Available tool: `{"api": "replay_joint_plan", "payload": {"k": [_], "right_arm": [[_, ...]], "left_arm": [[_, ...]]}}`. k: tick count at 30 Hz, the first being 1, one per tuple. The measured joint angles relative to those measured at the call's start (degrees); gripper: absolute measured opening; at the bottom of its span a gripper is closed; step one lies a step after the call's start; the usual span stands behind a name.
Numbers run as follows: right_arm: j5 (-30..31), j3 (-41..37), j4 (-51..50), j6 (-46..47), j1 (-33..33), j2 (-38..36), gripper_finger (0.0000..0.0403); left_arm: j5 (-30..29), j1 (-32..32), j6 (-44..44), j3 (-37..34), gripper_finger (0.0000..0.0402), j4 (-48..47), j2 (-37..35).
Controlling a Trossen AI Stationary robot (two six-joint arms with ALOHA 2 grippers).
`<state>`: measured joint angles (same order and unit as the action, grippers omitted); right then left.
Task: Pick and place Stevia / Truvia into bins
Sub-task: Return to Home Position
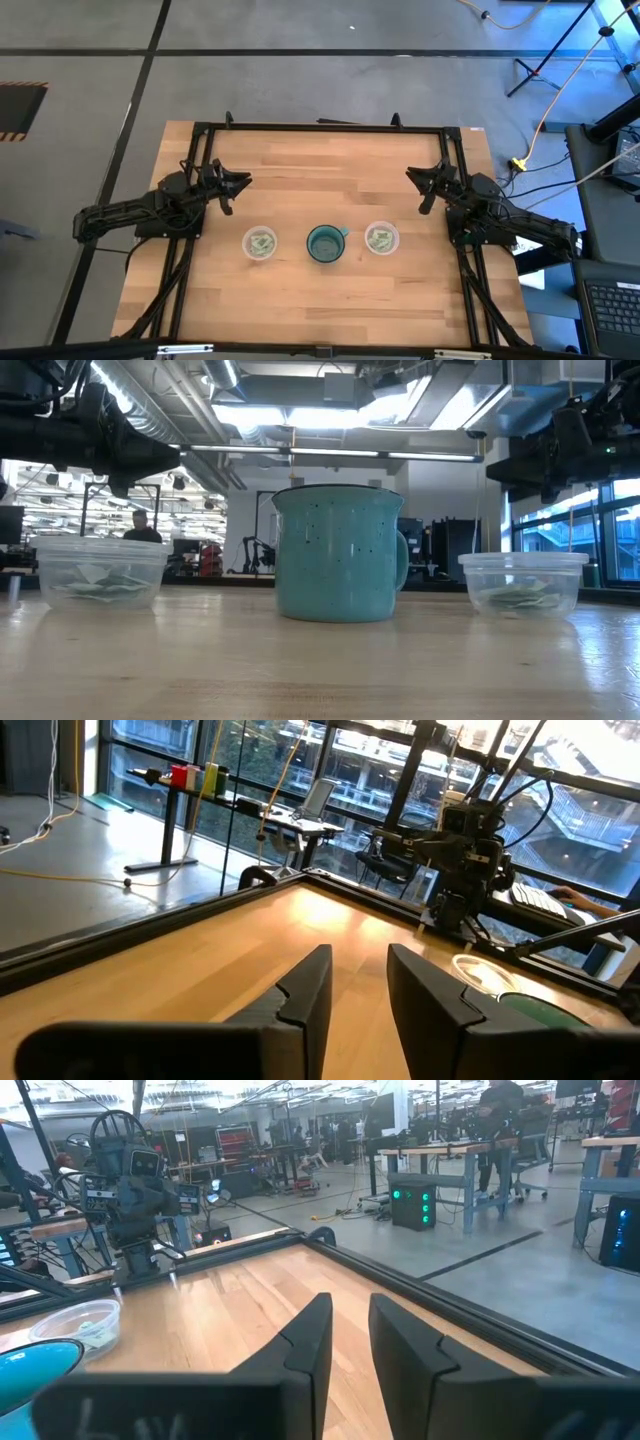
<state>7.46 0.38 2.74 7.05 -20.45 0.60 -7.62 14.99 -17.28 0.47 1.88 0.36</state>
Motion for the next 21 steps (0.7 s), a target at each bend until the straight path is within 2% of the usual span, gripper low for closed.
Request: {"api": "replay_joint_plan", "payload": {"k": [21], "right_arm": [[0.0,0.0,0.0,0.0,0.0,0.0,0.0074]], "left_arm": [[0.0,0.0,0.0,0.0,0.0093,0.0,0.0]]}}
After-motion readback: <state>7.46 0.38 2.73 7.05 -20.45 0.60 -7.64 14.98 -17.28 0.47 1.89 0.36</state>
